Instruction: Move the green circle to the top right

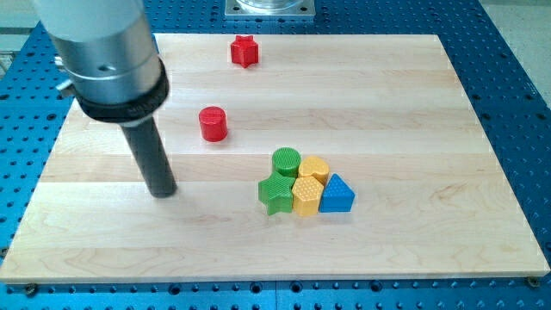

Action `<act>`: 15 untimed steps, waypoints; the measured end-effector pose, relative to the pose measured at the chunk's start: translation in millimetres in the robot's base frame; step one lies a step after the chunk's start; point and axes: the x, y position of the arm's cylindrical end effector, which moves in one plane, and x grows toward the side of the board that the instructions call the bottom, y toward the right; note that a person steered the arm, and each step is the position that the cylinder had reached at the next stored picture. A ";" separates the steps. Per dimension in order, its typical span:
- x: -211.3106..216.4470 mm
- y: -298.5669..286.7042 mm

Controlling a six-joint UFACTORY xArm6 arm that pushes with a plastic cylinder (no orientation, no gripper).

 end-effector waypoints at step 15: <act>-153.7 232.6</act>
